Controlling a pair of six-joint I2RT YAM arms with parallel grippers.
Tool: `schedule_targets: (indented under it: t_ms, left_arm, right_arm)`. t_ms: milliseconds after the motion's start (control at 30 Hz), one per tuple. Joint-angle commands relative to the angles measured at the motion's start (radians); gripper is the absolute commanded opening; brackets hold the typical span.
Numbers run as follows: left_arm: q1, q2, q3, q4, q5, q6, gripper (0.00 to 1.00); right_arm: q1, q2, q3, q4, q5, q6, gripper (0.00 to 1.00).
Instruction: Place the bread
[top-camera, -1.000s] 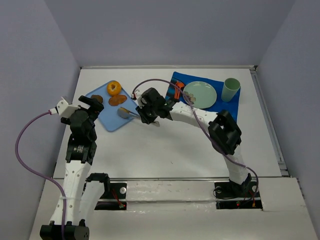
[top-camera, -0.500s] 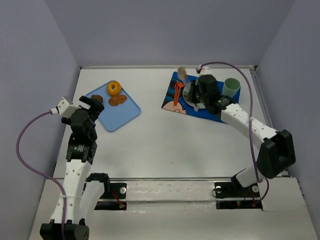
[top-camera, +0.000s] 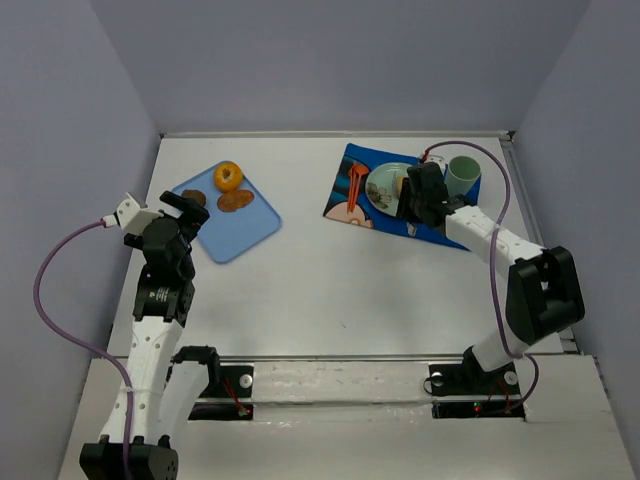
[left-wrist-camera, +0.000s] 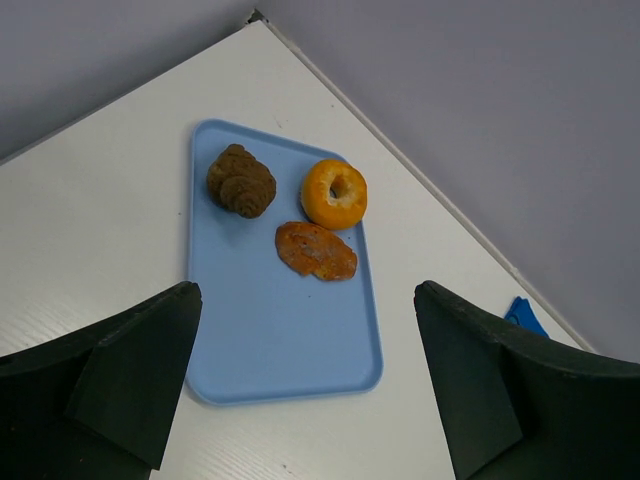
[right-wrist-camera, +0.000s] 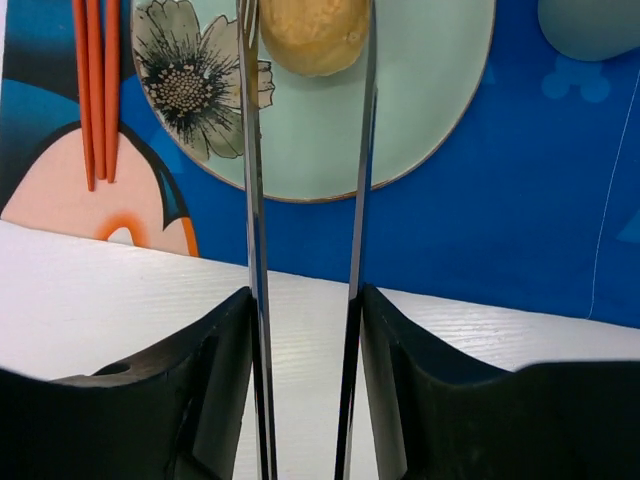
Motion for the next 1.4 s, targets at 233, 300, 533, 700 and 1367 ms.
schedule_targets:
  t_ms: [233, 300, 533, 700, 1367]
  left_arm:
    - [0.004, -0.005, 0.011, 0.029, -0.018, 0.004, 0.99]
    - [0.004, -0.010, 0.011, 0.029, -0.021, 0.003, 0.99]
    - [0.004, -0.021, 0.009, 0.029, -0.021, 0.004, 0.99]
    - [0.004, -0.025, 0.011, 0.029, -0.021, 0.006, 0.99]
    - [0.004, -0.047, 0.000, 0.033, 0.007, 0.013, 0.99]
  right_arm:
    - [0.002, -0.067, 0.125, -0.011, 0.005, -0.054, 0.55]
    - [0.002, -0.084, 0.157, -0.010, -0.027, -0.089, 0.55]
    - [0.102, -0.025, 0.241, 0.104, -0.480, -0.282, 0.52]
    - [0.297, 0.165, 0.405, 0.076, -0.587, -0.532, 0.53]
    - [0.356, 0.810, 1.142, -0.166, -0.608, -0.970, 0.58]
